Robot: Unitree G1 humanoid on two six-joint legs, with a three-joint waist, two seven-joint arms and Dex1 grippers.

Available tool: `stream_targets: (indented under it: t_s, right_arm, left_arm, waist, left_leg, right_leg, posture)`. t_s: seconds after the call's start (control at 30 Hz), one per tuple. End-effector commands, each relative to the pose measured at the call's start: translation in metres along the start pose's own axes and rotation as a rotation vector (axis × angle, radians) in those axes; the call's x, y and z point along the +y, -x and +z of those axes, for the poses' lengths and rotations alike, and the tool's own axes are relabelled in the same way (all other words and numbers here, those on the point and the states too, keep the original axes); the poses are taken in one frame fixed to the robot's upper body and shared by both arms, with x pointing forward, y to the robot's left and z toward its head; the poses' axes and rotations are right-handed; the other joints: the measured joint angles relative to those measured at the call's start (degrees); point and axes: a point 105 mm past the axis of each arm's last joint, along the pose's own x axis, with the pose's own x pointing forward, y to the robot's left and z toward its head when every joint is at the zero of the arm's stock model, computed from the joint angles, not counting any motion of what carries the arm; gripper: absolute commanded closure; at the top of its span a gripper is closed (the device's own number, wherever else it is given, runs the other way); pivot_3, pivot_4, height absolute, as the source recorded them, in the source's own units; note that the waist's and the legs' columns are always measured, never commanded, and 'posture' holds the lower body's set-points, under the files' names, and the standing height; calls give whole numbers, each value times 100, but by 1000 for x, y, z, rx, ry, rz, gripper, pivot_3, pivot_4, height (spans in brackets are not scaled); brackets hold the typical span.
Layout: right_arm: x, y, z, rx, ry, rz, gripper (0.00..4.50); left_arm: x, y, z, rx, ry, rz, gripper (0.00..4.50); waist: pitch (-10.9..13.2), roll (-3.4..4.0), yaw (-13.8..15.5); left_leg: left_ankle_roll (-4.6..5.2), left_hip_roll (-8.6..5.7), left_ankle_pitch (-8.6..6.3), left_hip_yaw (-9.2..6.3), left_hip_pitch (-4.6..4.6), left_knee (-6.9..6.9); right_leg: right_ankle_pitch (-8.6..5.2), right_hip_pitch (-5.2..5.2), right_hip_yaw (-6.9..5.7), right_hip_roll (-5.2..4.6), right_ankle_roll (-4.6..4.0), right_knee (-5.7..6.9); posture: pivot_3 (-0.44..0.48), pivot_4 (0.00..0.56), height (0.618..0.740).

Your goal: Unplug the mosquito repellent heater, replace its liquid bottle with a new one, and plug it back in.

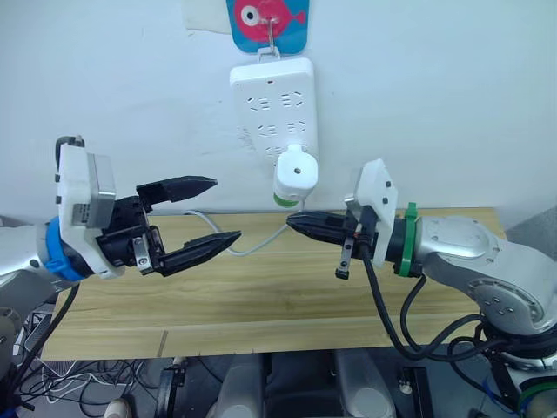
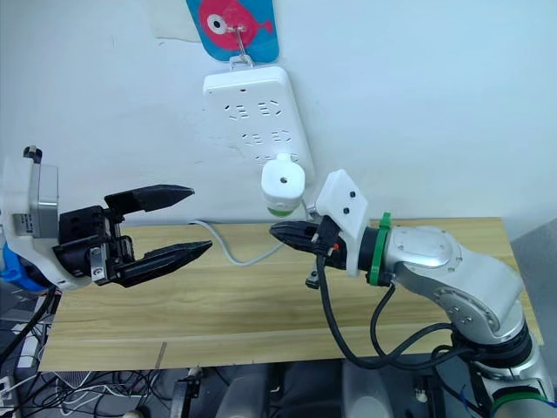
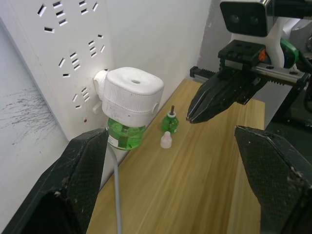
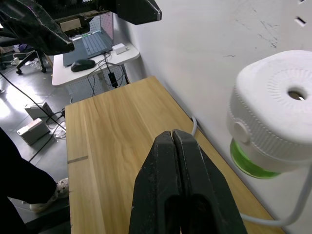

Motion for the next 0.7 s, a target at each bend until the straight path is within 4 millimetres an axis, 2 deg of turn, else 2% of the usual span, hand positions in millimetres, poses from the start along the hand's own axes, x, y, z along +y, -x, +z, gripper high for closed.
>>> stream_targets:
  t_s: [0.03, 0.7]
  right_arm:
    - [7, -1, 8, -39, 50, -4, 4481]
    - [-7, -9, 6, -22, 102, -158, 4481]
  left_arm:
    - [-7, 3, 7, 10, -39, -22, 165]
    - [-3, 4, -1, 26, -25, -43, 165]
  waist:
    - [-1, 1, 9]
    - [-1, 1, 6]
  left_leg:
    - [0, 0, 0, 1, 0, 0]
    - [-2, 0, 1, 2, 3, -1]
  right_leg:
    - [0, 0, 1, 0, 0, 0]
    - [0, 0, 2, 2, 0, 2]
  posture:
    - [-104, 309, 740]
    - [-138, 322, 740]
